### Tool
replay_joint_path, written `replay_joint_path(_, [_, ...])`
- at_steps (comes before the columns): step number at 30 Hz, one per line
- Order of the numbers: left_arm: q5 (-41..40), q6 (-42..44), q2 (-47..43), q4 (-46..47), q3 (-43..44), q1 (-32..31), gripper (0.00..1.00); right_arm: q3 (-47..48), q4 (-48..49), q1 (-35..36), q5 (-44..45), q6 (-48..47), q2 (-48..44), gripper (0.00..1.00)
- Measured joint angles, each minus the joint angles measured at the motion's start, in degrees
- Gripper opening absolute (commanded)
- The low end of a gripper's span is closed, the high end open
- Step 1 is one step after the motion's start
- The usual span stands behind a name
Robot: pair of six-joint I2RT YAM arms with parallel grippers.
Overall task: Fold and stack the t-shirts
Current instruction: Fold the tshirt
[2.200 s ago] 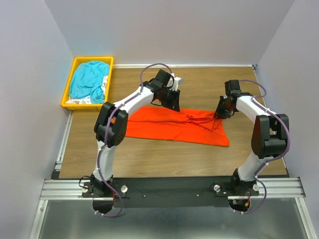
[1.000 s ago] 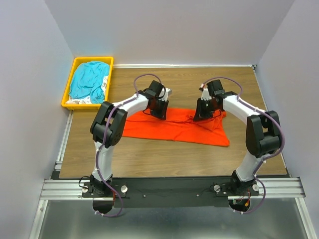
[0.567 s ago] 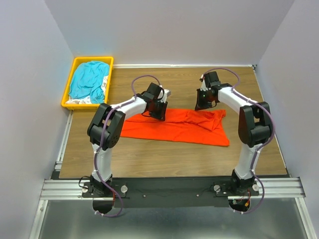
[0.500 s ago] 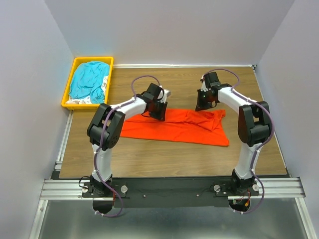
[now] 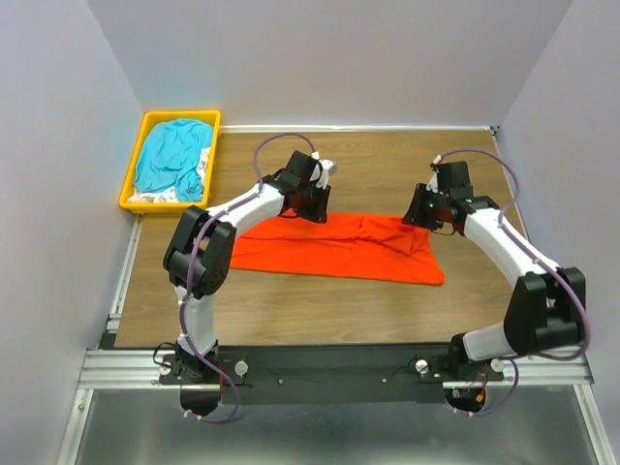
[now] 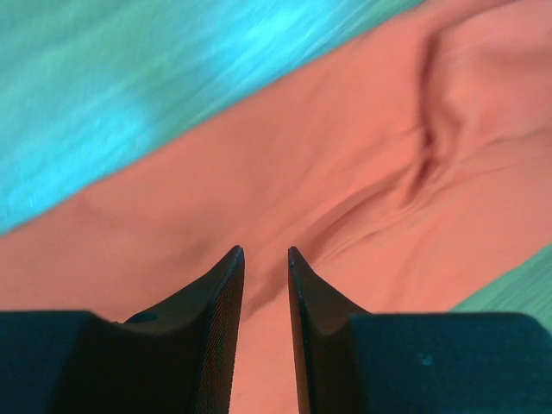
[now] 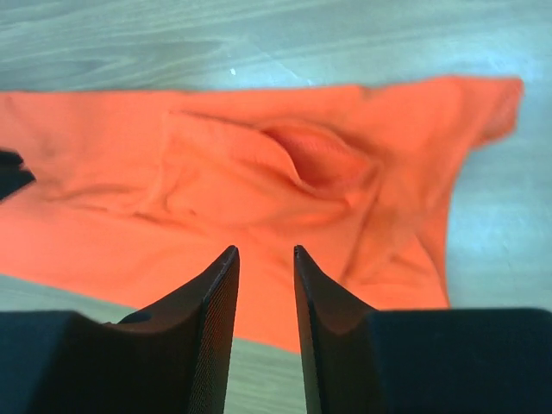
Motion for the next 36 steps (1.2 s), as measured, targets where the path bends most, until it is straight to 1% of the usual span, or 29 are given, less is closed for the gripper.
replay_joint_path(2, [0.7, 0.1, 0.0, 0.6, 2.1, -1.0, 0.35, -4.5, 1.8, -1.2, -0.5, 1.1, -5.1, 0.39])
replay_joint_path(4, [1.4, 0.2, 0.1, 1.0, 3.7, -2.1, 0.35, -7.8, 3.8, -2.3, -1.8, 1.9, -7.0, 0.39])
replay_joint_path(8, [2.9, 0.9, 2.1, 2.1, 9.1, -5.6, 0.35, -16.3, 7.7, -6.0, -5.6, 3.6, -7.8, 0.39])
replay_joint_path(11, [4.2, 0.9, 4.8, 3.1, 12.9, -7.5, 0.35, -19.7, 9.0, -8.3, -8.1, 4.4, -7.8, 0.4])
replay_joint_path(18, [6.3, 0.5, 11.5, 3.5, 18.1, -9.7, 0.35, -21.4, 14.9, -9.1, -13.9, 5.3, -7.4, 0.39])
replay_joint_path(23, [6.7, -0.1, 14.4, 3.3, 19.2, -10.0, 0.35, -22.0, 17.2, -9.2, -14.7, 5.3, -7.0, 0.38])
replay_joint_path(30, [7.3, -0.3, 15.1, 3.0, 19.3, -10.1, 0.35, -23.4, 17.7, -9.5, -14.7, 5.3, -6.3, 0.38])
replay_joint_path(31, [7.4, -0.3, 15.1, 3.0, 19.4, -10.2, 0.35, -23.5, 17.7, -9.6, -14.6, 5.3, -6.0, 0.36])
replay_joint_path(36, [7.6, -0.3, 16.1, 3.1, 20.0, -10.4, 0.35, -23.7, 17.9, -9.8, -14.5, 5.3, -5.5, 0.35])
